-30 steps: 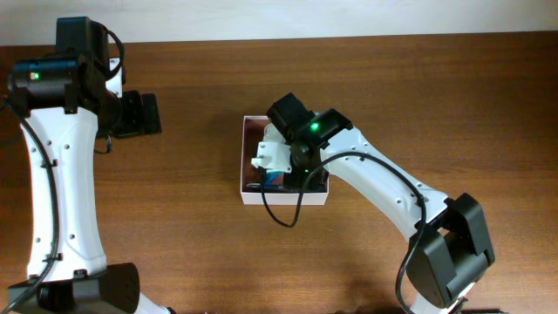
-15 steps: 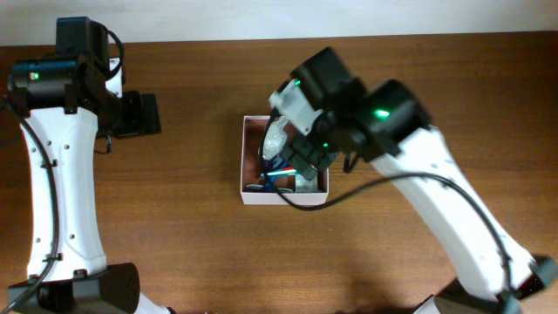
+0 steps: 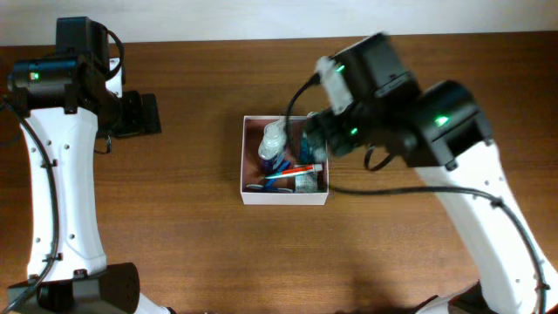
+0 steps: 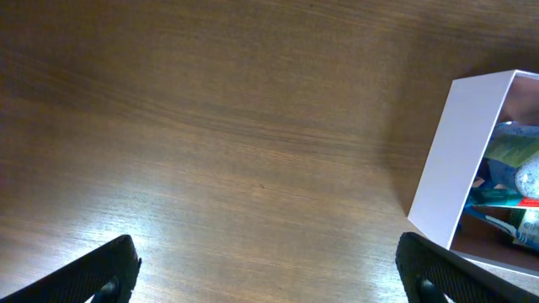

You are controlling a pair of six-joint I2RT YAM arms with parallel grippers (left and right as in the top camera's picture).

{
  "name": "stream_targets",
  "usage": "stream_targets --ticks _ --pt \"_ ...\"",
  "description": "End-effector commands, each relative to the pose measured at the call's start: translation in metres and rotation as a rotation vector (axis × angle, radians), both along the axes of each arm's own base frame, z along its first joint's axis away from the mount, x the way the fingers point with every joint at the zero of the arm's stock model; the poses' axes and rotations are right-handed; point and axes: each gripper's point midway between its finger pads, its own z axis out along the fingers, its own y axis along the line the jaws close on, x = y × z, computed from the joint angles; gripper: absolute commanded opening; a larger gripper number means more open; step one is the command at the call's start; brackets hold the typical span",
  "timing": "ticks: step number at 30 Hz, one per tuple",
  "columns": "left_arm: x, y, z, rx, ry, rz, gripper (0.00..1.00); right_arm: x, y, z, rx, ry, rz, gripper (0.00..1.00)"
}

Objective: Pack container

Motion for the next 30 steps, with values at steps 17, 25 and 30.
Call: stream_targets --ticks 17,25,30 --pt "-0.001 -0.001 0.008 -0.008 -0.028 0.006 0.99 -0.12 -0.19 0.103 0.178 -0.602 -0.57 0.99" --pt "-0.001 -0.001 0.008 -0.008 -0.028 0.006 1.0 -0.134 -0.179 -0.019 0.215 -0.579 -0.526 0.99" --pt "-0.001 -0.001 0.008 -0.008 -0.028 0.006 0.99 -0.127 -0.171 -0.098 0.242 -0.564 -0.488 0.99"
